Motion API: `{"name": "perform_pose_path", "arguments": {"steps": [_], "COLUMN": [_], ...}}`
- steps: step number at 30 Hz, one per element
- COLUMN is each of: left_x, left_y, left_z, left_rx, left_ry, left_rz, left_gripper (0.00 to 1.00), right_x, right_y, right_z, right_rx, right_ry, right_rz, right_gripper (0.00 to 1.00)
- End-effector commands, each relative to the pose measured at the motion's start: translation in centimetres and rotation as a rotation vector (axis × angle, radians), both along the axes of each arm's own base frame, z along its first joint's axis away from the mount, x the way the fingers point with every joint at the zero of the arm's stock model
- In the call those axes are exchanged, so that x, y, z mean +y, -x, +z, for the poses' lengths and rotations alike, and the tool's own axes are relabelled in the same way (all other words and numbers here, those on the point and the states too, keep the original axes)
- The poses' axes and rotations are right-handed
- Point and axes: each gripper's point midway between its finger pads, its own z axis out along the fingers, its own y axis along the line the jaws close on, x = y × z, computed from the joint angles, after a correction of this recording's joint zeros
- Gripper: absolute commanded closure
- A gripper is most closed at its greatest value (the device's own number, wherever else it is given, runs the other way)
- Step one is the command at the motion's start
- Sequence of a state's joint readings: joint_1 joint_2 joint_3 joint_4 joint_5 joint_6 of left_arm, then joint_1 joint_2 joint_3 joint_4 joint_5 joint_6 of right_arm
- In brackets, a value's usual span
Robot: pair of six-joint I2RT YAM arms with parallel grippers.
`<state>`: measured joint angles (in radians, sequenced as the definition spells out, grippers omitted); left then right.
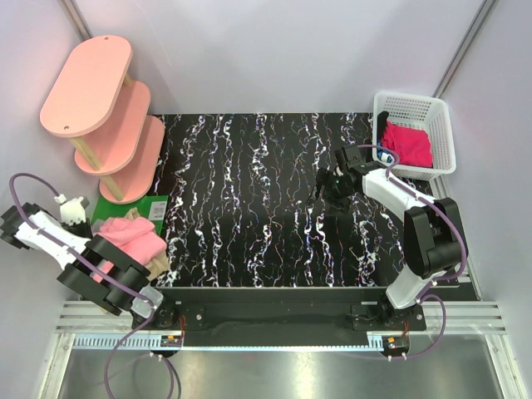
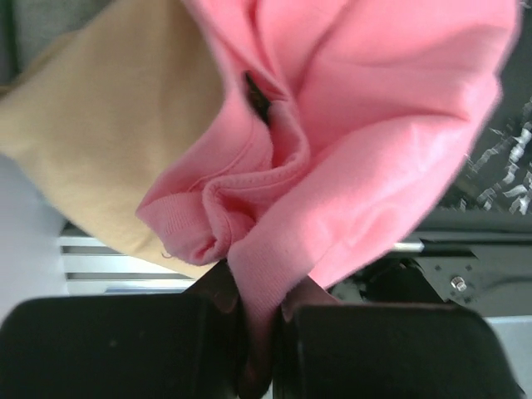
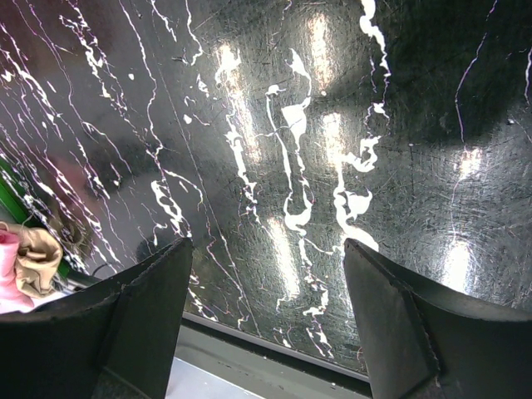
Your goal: Fold and stack the t-shirts
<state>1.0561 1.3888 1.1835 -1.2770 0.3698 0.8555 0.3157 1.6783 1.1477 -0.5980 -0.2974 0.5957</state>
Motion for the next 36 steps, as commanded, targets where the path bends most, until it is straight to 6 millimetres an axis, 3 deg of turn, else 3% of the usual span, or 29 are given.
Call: {"name": "perform_pose_path", "arguments": {"steps": [1, 5, 9, 10, 11, 13, 20, 24, 25, 27, 28, 30, 32, 34, 36], "left_x": [4.6, 8.0, 9.4, 9.5, 9.4, 9.4, 9.6, 9.5, 8.3, 6.0, 2.7, -0.4, -4.5, -6.5, -6.4], "left_y": [-0.6, 1.0, 2.3, 2.6, 2.7, 2.8, 4.1, 5.3, 5.1, 4.6, 3.9, 2.5, 0.1, -2.2, -3.8], "left_z": [-0.1, -0.3, -0.9, -1.3, -1.4, -1.3, 0.2, 3.2, 3.6, 6.1, 6.4, 8.4, 8.5, 7.3, 6.0], "left_rx": [-0.049, -0.053, -0.031, -0.017, -0.015, -0.026, -0.049, -0.104, -0.118, -0.169, -0.21, -0.275, -0.298, -0.28, -0.268], "left_ry": [-0.136, -0.185, -0.214, -0.219, -0.22, -0.241, -0.325, -0.426, -0.417, -0.435, -0.34, -0.269, -0.11, -0.018, 0.005], "left_rz": [0.098, 0.21, 0.234, 0.237, 0.233, 0.234, 0.242, 0.238, 0.192, 0.111, 0.027, -0.083, -0.188, -0.276, -0.293], "left_gripper": [1.0, 1.0, 0.99, 0.91, 0.61, 0.32, 0.24, 0.23, 0.21, 0.2, 0.17, 0.14, 0.15, 0.18, 0.2], "right_x": [0.0, 0.1, 0.1, 0.2, 0.3, 0.4, 0.3, 0.3, 0.3, 0.4, 0.5, 0.7, 0.9, 1.2, 1.0], "right_y": [-0.6, -0.5, -0.5, -0.5, -0.6, -0.6, -0.3, -0.4, -0.5, -0.7, -0.8, -0.8, -0.9, -0.9, -0.7], "right_z": [1.8, 1.9, 1.9, 2.0, 2.0, 2.0, 2.0, 2.1, 2.2, 2.3, 2.4, 2.4, 2.5, 2.7, 2.9], "right_rx": [-0.06, -0.063, -0.065, -0.067, -0.066, -0.063, -0.066, -0.074, -0.076, -0.08, -0.083, -0.08, -0.082, -0.082, -0.088], "right_ry": [-0.016, -0.019, -0.025, -0.027, -0.03, -0.039, -0.037, -0.035, -0.036, -0.04, -0.043, -0.053, -0.066, -0.078, -0.076], "right_rz": [0.009, 0.012, 0.016, 0.016, 0.017, 0.015, 0.022, 0.023, 0.022, 0.023, 0.024, 0.023, 0.026, 0.024, 0.023], "right_gripper": [0.19, 0.2, 0.2, 0.2, 0.2, 0.2, 0.19, 0.19, 0.19, 0.19, 0.19, 0.2, 0.2, 0.2, 0.2]}}
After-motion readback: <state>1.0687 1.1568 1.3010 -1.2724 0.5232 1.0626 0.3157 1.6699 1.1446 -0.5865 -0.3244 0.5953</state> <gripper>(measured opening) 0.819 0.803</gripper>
